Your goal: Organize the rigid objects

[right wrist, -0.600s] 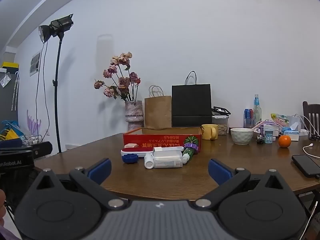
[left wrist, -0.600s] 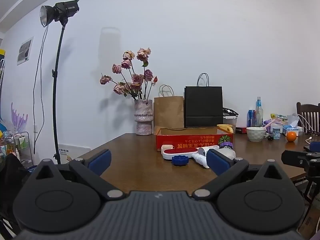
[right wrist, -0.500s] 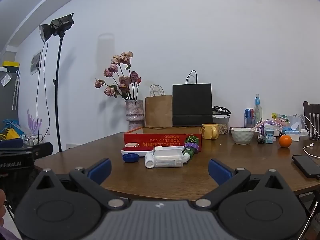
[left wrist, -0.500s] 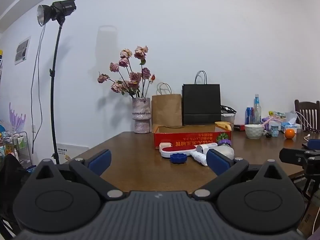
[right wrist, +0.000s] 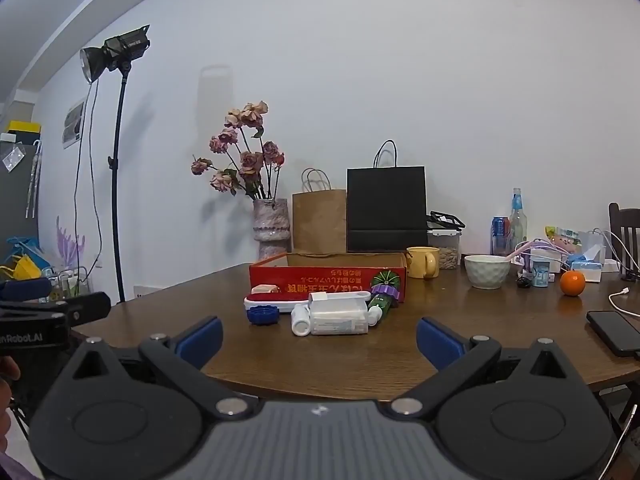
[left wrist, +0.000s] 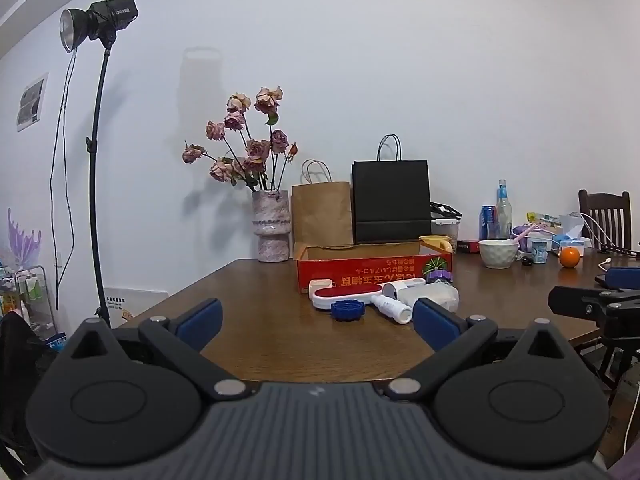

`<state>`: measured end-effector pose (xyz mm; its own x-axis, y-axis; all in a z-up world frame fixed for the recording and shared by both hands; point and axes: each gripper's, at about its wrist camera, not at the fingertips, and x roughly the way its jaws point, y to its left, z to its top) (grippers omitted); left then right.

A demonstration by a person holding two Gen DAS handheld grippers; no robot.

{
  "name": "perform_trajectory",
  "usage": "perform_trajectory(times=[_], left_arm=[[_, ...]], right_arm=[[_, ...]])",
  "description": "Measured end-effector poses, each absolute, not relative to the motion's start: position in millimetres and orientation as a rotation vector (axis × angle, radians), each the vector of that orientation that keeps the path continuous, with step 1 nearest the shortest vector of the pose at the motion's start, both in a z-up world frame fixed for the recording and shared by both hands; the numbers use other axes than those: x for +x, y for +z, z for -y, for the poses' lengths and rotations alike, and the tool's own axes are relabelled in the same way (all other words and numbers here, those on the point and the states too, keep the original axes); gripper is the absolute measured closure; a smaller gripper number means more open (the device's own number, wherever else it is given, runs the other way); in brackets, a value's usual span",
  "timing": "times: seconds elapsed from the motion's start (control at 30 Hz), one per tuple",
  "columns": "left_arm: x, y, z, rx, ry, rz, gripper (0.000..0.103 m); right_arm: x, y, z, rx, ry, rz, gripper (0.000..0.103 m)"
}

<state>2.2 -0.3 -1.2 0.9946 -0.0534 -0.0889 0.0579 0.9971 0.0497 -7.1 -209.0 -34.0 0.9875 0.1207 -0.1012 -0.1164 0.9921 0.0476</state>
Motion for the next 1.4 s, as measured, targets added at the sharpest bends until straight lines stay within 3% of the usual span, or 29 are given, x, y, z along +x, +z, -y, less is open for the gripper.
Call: perform_trajectory(times=[1.4], left_arm=[[2.8, -1.9, 1.1, 0.064, -0.069, -0.076, 0.000]], right_arm=[[-6.6, -32.0, 211.2, 0.050, 0.105, -0.096, 0.000]])
